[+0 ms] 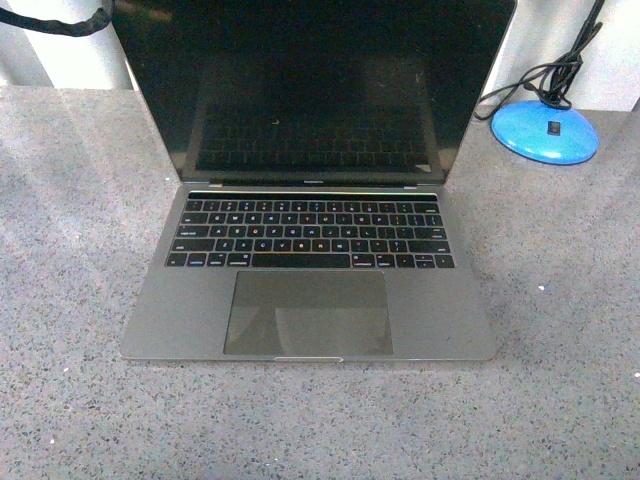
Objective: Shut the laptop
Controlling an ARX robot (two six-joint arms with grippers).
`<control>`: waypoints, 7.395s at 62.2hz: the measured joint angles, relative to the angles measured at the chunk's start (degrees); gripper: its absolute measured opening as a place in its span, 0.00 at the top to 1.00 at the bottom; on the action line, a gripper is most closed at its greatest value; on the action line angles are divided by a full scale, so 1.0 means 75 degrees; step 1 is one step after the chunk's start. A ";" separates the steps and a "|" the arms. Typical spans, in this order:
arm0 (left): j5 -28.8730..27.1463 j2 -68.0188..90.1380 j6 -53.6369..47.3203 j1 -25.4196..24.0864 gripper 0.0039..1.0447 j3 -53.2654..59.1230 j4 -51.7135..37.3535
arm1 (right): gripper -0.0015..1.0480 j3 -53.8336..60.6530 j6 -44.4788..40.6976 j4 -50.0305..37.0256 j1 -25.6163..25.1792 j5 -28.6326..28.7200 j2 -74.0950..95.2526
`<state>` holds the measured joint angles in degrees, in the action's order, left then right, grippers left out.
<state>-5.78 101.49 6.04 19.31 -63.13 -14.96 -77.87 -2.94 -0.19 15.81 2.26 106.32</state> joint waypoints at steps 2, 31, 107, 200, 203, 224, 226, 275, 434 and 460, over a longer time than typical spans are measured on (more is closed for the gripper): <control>0.0009 0.0000 -0.0023 0.0000 0.97 0.0000 0.0015 | 0.99 0.0029 0.0047 -0.0029 0.0015 -0.0012 0.0000; 0.0032 -0.0149 -0.0017 -0.0082 0.97 0.0245 0.0105 | 0.99 0.0530 0.0522 -0.0146 0.0280 -0.0280 0.0000; 0.0163 -0.0653 0.0032 -0.0067 0.97 0.1151 0.0589 | 0.99 0.1428 0.1626 0.0248 0.0816 -0.0982 -0.0192; 0.0192 -0.0647 0.0443 -0.0073 0.97 0.2183 0.0460 | 0.99 0.2702 0.2547 -0.0067 0.1163 -0.1099 -0.0195; 0.0189 -0.0641 0.0443 -0.0073 0.97 0.2221 0.0434 | 0.99 0.2728 0.2559 -0.0082 0.1163 -0.1096 -0.0195; 0.0189 -0.0554 0.0469 -0.0073 0.97 0.2407 0.0283 | 0.99 0.2891 0.2620 -0.0163 0.1186 -0.1087 -0.0195; 0.0189 -0.0545 0.0469 -0.0073 0.97 0.2425 0.0265 | 0.99 0.2894 0.2623 -0.0166 0.1186 -0.1084 -0.0195; 0.0181 -0.0379 0.0609 -0.0044 0.97 0.2754 0.0006 | 0.99 0.3179 0.2690 -0.0271 0.1192 -0.1026 -0.0195; 0.0408 0.0702 0.1040 -0.0061 0.97 0.3302 -0.1017 | 0.99 0.4307 0.3063 -0.1276 0.1230 -0.0752 0.0323; 0.0495 0.0947 0.1134 -0.0125 0.97 0.3506 -0.1329 | 0.99 0.4392 0.3144 -0.1387 0.1294 -0.0749 0.0527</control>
<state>-2.07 108.60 14.55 18.37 -36.84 -24.93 -44.93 20.64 -10.59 25.52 -3.36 110.28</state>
